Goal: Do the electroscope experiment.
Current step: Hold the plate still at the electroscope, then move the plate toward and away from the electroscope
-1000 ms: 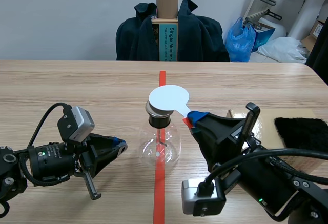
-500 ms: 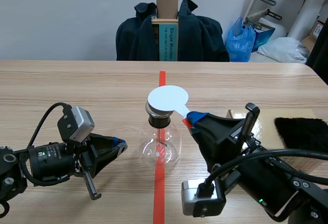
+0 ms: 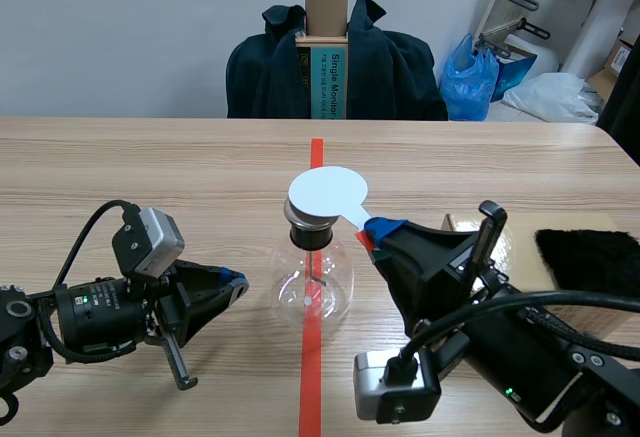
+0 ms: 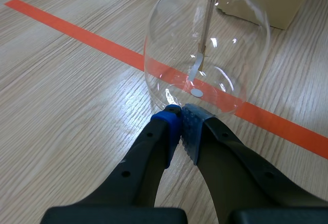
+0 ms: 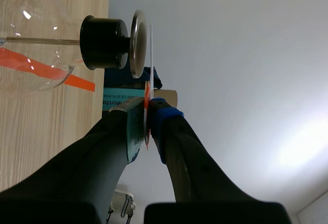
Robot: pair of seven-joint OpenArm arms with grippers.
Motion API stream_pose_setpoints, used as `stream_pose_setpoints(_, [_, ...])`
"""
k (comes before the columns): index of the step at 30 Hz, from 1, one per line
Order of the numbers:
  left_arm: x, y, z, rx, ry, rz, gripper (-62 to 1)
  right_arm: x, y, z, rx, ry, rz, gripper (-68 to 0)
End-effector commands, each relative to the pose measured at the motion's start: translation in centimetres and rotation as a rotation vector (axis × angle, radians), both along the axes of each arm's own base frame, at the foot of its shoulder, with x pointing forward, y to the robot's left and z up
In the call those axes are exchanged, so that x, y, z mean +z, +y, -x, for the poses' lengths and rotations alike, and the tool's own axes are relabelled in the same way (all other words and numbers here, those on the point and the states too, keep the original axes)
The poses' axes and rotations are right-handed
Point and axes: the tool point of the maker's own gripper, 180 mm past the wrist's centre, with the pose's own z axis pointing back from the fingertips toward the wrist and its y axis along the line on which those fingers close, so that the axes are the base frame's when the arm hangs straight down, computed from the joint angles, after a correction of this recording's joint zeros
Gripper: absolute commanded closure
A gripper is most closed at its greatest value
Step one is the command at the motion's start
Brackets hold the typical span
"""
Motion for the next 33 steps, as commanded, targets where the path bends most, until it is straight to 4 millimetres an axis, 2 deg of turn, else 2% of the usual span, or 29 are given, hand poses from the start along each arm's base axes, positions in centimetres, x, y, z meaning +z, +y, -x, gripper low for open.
stream_pose_setpoints(1, [0.9, -0.4, -0.4, -0.001, -0.025, 0.029, -1.9, 1.0, -0.3, -0.6, -0.007, -0.041, -0.006, -0.8])
stream_pose_setpoints(15, [0.9, -0.4, -0.4, -0.001, -0.025, 0.029, -1.9, 1.1, -0.8, -1.1, -0.046, -0.042, -0.007, -0.8])
stream_pose_setpoints(33, [0.9, -0.4, -0.4, -0.001, -0.025, 0.029, -1.9, 1.3, -5.5, -4.2, -0.361, -0.048, -0.019, -0.8])
